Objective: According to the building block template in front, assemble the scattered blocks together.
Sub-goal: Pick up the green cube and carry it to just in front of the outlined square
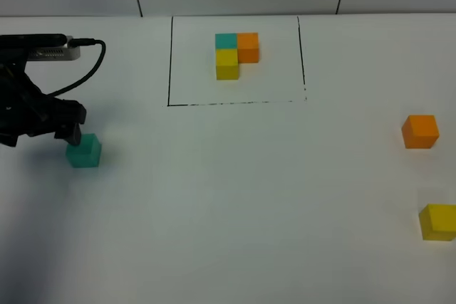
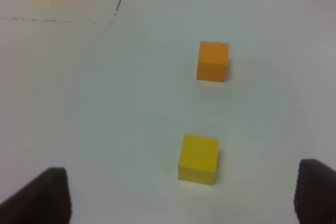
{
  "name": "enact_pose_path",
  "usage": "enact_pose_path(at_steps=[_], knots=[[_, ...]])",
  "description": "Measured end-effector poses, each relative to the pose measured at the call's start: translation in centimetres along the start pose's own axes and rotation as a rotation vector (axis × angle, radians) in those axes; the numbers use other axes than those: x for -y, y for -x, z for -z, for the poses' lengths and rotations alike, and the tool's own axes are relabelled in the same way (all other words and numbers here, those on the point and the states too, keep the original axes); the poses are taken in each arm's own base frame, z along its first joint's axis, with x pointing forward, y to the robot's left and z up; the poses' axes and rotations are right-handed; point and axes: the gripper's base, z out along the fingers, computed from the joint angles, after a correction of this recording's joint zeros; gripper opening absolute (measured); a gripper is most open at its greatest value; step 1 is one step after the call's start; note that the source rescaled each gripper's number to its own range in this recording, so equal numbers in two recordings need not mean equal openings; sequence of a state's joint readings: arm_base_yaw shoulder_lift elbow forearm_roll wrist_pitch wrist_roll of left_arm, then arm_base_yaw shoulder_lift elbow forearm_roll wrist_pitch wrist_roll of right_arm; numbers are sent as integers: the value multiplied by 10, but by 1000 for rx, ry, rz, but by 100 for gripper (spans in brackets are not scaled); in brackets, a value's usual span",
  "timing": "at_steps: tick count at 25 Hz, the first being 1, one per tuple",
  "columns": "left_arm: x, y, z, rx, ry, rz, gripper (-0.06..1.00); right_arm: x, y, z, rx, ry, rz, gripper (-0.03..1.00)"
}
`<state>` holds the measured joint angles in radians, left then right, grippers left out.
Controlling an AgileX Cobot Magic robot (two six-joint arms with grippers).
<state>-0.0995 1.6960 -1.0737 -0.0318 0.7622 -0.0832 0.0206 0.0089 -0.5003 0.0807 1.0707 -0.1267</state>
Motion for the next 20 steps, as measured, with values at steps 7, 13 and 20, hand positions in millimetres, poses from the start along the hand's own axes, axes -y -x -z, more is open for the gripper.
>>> enact_pose_path(at_steps=[7,13,20], knots=[[8,7,-32,-17,0,-4,95,0,0,0,0,0,0,73],[20,11,-46,0,-8,-25,95,0,0,0,0,0,0,73],[20,14,-53,25,-9,-11,94,0,0,0,0,0,0,73]])
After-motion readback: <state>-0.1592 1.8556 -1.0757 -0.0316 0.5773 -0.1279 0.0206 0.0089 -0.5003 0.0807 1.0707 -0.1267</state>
